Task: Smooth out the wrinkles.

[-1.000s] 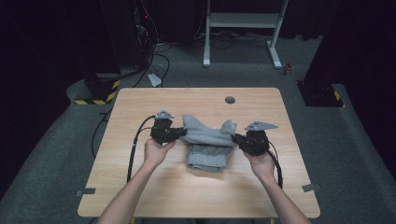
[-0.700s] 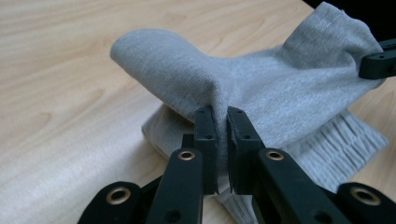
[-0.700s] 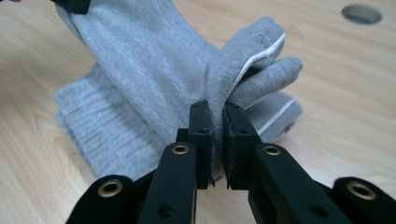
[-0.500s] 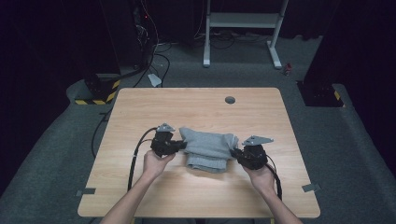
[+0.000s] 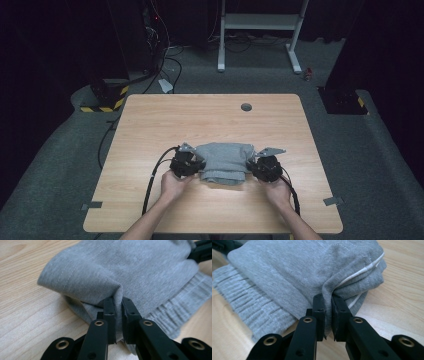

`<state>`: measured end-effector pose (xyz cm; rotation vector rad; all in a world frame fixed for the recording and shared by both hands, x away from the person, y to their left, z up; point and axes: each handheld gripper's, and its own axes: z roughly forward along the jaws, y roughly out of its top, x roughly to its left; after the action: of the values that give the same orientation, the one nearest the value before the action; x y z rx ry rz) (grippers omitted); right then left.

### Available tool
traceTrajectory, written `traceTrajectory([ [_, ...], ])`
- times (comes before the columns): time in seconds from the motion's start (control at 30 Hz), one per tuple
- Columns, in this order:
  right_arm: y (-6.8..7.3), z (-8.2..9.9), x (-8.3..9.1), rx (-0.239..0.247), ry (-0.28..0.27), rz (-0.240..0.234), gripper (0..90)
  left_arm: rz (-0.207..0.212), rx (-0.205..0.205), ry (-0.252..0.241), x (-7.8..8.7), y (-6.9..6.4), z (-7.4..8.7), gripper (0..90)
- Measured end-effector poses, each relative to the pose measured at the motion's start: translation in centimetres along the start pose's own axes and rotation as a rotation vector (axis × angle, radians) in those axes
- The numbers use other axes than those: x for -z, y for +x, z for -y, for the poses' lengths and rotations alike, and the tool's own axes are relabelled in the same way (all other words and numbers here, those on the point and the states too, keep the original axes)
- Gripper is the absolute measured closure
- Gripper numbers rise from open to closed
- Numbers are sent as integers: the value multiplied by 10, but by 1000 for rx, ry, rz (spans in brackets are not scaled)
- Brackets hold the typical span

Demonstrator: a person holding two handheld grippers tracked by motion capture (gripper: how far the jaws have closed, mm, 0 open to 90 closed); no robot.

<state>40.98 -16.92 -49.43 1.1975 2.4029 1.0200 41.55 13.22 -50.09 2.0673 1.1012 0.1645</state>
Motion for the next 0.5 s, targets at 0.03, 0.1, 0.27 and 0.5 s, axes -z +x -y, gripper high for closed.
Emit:
traceTrajectory([
  [0.03,-2,-1,-2,9,2,13,822,5,17,-10,-3,-1,0,830],
  [0.1,-6,-4,-7,-5,9,34,822,14,40,-20,-8,1,-3,829],
  [0.27,-19,-9,-12,-44,6,40,821,32,81,-37,-12,6,-5,815],
  [0.5,-18,-6,-3,-54,-8,17,771,53,101,-58,2,11,-6,743],
])
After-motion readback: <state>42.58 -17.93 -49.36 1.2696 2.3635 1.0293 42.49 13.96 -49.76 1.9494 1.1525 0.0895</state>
